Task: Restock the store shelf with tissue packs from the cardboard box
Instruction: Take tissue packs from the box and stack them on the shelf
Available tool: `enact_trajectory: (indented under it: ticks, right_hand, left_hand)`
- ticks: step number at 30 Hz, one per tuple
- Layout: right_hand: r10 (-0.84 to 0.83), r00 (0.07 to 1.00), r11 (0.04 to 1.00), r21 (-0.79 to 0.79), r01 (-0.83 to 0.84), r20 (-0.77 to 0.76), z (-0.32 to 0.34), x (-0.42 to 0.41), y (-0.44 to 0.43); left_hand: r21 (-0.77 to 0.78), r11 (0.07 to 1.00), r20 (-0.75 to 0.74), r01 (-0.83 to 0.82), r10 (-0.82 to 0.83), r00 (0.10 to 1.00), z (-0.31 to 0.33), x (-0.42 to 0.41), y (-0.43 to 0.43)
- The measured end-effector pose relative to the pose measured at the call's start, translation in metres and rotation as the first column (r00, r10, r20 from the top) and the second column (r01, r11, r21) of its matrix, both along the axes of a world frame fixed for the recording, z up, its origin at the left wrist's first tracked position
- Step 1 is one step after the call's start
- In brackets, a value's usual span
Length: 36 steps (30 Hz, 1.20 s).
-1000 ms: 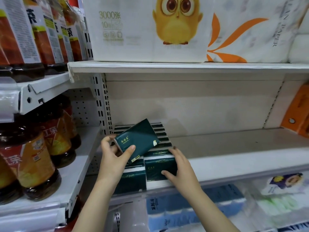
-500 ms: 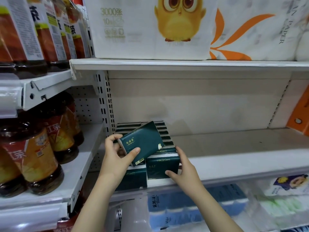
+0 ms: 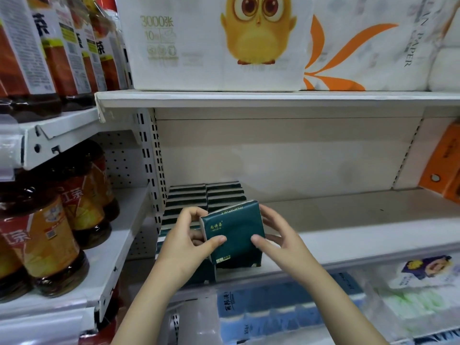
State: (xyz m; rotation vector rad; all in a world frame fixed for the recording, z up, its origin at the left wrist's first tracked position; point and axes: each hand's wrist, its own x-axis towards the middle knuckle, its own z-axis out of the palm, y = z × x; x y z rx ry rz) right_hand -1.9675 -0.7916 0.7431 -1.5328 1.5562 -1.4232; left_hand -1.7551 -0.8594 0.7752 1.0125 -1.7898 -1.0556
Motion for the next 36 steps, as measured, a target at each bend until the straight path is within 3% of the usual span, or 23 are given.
enact_trajectory:
  ticks: [10, 17, 23, 29, 36]
  right_hand:
    - [-0.082, 0.994, 0.997, -0.012, 0.081, -0.077, -0.008, 0.005, 0.015]
    - [-0.086, 0.985, 0.996, 0.017, 0.090, -0.150, -0.018, 0.006, 0.019]
    - [-0.118, 0.951, 0.993, -0.051, 0.108, -0.285, -0.022, 0.003, 0.014]
    - [-0.138, 0.924, 0.990, -0.065, 0.123, -0.356, -0.030, 0.000, 0.005]
    - [-0.135, 0.907, 0.991, -0.077, 0.114, -0.399, -0.031, 0.006, -0.014]
  left_hand:
    - [-0.059, 0.996, 0.132, 0.061, -0.053, 0.990, -0.002, -0.001, 0.005]
    - [-0.150, 0.973, 0.392, 0.177, -0.106, 0.914, -0.006, -0.006, 0.009]
    - [-0.233, 0.953, 0.558, 0.193, -0.032, 0.829, -0.008, -0.011, 0.004]
    - [-0.425, 0.885, 0.581, 0.190, 0.106, 0.807, -0.014, -0.018, 0.001]
    - [-0.501, 0.835, 0.730, 0.229, 0.264, 0.631, -0.020, -0.021, -0.011]
